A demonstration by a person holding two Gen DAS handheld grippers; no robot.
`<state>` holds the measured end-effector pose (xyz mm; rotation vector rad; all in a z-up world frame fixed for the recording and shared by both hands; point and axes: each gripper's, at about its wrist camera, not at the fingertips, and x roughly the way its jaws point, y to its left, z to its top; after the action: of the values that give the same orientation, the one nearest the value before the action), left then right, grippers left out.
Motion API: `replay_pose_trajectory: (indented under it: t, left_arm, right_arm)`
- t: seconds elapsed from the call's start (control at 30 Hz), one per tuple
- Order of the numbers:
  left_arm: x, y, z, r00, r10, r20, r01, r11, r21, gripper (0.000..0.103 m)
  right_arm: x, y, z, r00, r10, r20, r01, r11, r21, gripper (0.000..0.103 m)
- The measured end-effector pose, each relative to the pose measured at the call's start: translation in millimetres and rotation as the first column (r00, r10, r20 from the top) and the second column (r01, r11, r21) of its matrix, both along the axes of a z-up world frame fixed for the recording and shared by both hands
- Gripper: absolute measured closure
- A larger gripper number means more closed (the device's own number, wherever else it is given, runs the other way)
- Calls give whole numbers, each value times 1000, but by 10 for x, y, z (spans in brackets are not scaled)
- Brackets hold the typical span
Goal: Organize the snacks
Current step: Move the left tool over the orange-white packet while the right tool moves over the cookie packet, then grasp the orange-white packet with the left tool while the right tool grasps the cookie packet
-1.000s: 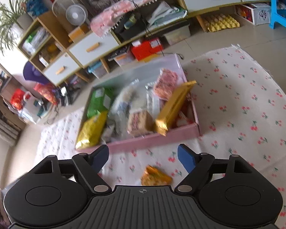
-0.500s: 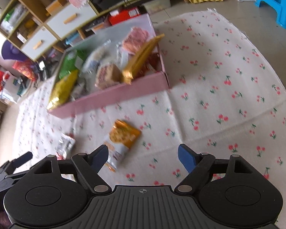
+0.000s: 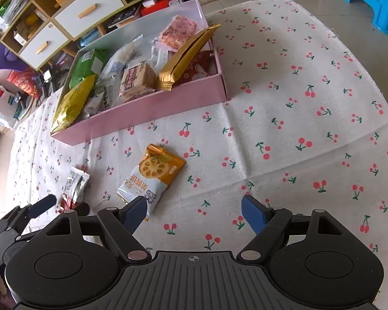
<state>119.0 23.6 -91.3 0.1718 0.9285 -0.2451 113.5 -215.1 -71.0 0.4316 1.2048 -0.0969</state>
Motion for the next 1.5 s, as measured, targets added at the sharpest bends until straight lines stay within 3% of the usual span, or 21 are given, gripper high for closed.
replay_pose_trajectory:
  t: [0.1,0.2,0.33,0.7,1.03,1.3,1.5]
  left_arm:
    - [13,11,-2,1000,1,-3,-1,1000,-4,43]
    - [22,13,21,1000,-4,-3,4,1000,-12,58]
    - [31,32,37,1000,20,-5,-20,1000,18,59]
    - [69,257,82,992,114,-49,-114,993,9,60]
    - [70,299,91,991,122,-63,-122,993,4,60]
    - [72,294,87,991,120,-65,-120,993,6,60]
    - [63,279,78,991,116,-65,-115,993,11,60]
  right_arm:
    - [22,22,-26,1000,-1,-7,1,1000,0,21]
    - [46,33,-50,1000,-5,-12,5,1000,6,21]
    - [87,51,-88,1000,-17,-19,18,1000,16,21]
    - [238,250,-133,999,-43,-7,43,998,49,21]
    - [359,423,-161,992,-125,34,126,992,-15,22]
    - [386,637,-165,997,-66,50,71,992,-106,31]
    - [356,721,-160,999,10,50,-1,982,-187,44]
